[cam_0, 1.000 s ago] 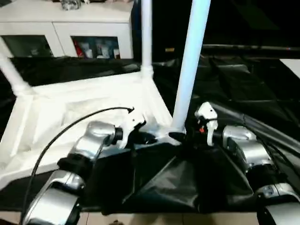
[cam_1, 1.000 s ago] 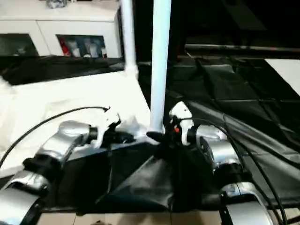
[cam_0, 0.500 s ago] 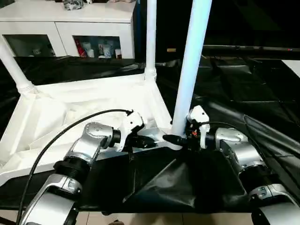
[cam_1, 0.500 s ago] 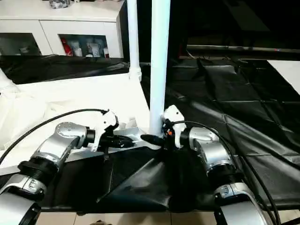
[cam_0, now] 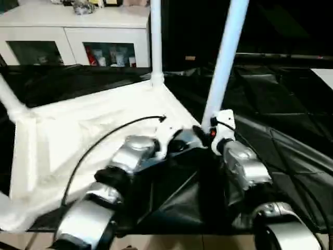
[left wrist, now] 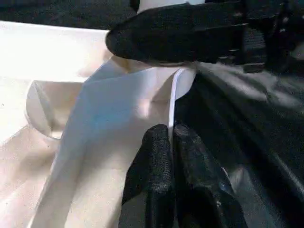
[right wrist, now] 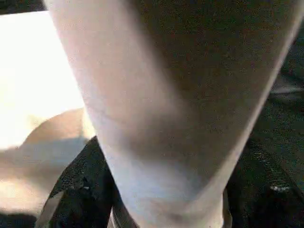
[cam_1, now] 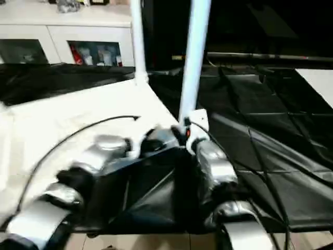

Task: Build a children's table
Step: Rotate leg to tighten

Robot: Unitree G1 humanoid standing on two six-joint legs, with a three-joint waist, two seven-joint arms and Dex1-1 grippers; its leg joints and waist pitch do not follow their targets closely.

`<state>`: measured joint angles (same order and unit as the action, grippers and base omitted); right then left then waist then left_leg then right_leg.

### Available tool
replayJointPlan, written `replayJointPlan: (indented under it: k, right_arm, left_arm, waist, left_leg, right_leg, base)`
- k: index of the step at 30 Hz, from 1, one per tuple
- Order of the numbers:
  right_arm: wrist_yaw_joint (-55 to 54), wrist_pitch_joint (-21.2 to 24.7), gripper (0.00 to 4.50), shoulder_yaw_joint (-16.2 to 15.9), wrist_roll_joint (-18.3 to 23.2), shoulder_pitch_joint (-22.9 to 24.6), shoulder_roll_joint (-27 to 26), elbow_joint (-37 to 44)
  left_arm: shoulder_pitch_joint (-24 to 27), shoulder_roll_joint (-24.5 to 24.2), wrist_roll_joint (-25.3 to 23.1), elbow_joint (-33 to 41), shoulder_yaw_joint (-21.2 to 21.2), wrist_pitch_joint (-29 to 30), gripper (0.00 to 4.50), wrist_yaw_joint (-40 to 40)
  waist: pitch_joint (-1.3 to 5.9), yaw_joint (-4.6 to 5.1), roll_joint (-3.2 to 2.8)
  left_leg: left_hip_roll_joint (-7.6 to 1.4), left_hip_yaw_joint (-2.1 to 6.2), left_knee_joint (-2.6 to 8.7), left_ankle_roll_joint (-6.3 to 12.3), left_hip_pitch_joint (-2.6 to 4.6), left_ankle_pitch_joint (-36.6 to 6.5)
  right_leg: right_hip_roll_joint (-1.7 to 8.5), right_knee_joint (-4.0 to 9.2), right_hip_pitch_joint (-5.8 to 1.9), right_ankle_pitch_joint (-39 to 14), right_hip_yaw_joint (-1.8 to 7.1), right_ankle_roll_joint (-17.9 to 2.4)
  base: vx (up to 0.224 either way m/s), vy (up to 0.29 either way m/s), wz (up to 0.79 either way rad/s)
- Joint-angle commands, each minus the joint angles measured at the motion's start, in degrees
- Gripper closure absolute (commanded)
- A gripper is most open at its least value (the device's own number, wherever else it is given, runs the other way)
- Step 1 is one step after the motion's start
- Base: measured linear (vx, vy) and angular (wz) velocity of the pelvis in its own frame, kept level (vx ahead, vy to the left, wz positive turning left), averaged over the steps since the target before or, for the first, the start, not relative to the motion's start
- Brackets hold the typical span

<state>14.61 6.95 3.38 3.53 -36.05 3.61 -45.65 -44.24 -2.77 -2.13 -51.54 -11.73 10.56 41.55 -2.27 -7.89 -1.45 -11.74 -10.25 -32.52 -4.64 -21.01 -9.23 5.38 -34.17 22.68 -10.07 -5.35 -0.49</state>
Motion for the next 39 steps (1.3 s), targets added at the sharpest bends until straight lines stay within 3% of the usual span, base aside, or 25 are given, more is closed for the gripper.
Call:
replayJointPlan:
  k: [1,8,9,10,12,14,16,21,27,39]
  right_arm:
    - [3.25,-0.20,1.85,-4.74,-0.63,0.46,-4.78,-1.38]
    - [10.38,-4.06,1.85,-6.76,-1.32,0.72,-2.68,0.70]
    - [13.58,-4.41,1.30,-6.17,-0.26,0.72,-1.06,1.05]
    - [14.82,-4.31,1.17,-5.83,0.28,0.69,-0.47,1.14]
    - [16.20,-4.32,1.15,-5.45,0.46,0.57,0.69,1.03]
    - [22.26,-3.86,0.75,-5.06,1.39,0.61,4.26,1.62]
    - [29.60,-2.48,0.69,-5.56,2.66,1.29,7.57,3.42]
    - [37.30,-0.94,0.26,-7.30,3.13,2.65,11.02,6.45]
    - [41.60,-0.23,0.80,-7.39,4.04,2.69,12.64,6.49]
    - [42.18,-0.66,1.85,-8.44,2.71,3.51,12.95,6.41]
  left_arm:
    - [-1.78,1.00,0.09,-1.92,3.08,-1.66,4.50,-8.38]
    - [-0.87,-0.62,0.61,-0.66,2.10,-4.78,4.50,-1.80]
    - [-0.29,-1.76,1.22,0.00,2.10,-5.49,4.50,0.87]
    - [-0.07,-2.16,1.44,0.24,2.08,-5.81,4.50,1.94]
    - [0.30,-2.85,1.75,0.68,2.02,-6.05,4.50,3.62]
    - [1.66,-4.85,2.94,2.56,1.77,-7.00,4.50,9.61]
    - [3.10,-6.47,4.51,5.09,1.77,-7.07,4.50,14.98]
    - [4.32,-8.18,5.85,7.34,1.50,-5.74,4.50,19.67]
    - [5.56,-9.56,6.68,9.25,1.64,-4.25,4.50,22.86]
    - [5.83,-9.76,5.99,9.60,2.27,-3.38,4.50,22.25]
  waist:
    - [3.29,0.55,0.76]
    - [3.44,0.33,0.91]
    - [3.50,0.30,1.04]
    - [3.54,0.26,1.05]
    - [3.56,0.20,0.90]
    - [3.60,0.29,0.88]
    - [3.59,0.32,0.94]
    - [3.71,0.43,0.70]
    - [3.58,0.11,0.79]
    - [3.70,-0.06,0.86]
  left_leg:
    - [-1.12,0.42,3.83,0.79,0.73,-15.90]
    - [-1.21,0.33,3.67,2.38,0.34,-12.90]
    - [-1.20,0.25,3.57,2.82,0.34,-12.76]
    - [-1.22,0.24,3.50,3.01,0.28,-12.34]
    - [-1.24,0.21,3.39,3.69,0.15,-11.24]
    - [-1.32,0.29,3.39,3.92,0.03,-11.03]
    - [-1.42,0.14,3.20,4.50,0.00,-10.57]
    - [-1.68,0.03,2.96,5.40,0.14,-9.98]
    - [-1.73,-0.01,3.07,4.41,0.31,-11.02]
    - [-1.60,-0.02,2.96,4.26,0.29,-10.06]
  right_leg:
    - [3.53,5.39,-2.27,-21.43,2.67,-7.06]
    - [3.50,4.74,-2.55,-16.64,2.68,-7.98]
    - [3.46,4.69,-2.63,-15.81,2.67,-8.25]
    - [3.47,4.53,-2.71,-15.08,2.69,-8.54]
    - [3.50,4.34,-2.77,-13.50,2.60,-9.29]
    - [3.47,4.26,-3.07,-13.22,2.49,-9.45]
    - [3.25,4.01,-3.13,-11.62,2.49,-10.19]
    - [3.17,3.47,-2.79,-8.49,2.50,-12.62]
    - [3.42,3.78,-2.68,-11.69,2.60,-12.34]
    - [3.29,3.66,-2.64,-10.93,2.59,-11.95]
  base:
    - [0.000,0.000,0.00]
    - [0.000,0.000,0.00]
    - [0.000,0.000,0.00]
    - [0.000,0.000,0.00]
    - [0.000,0.000,0.00]
    - [0.000,0.000,0.00]
    - [0.000,0.000,0.00]
    - [0.000,0.000,0.00]
    - [0.000,0.000,0.00]
    - [0.000,0.000,0.00]
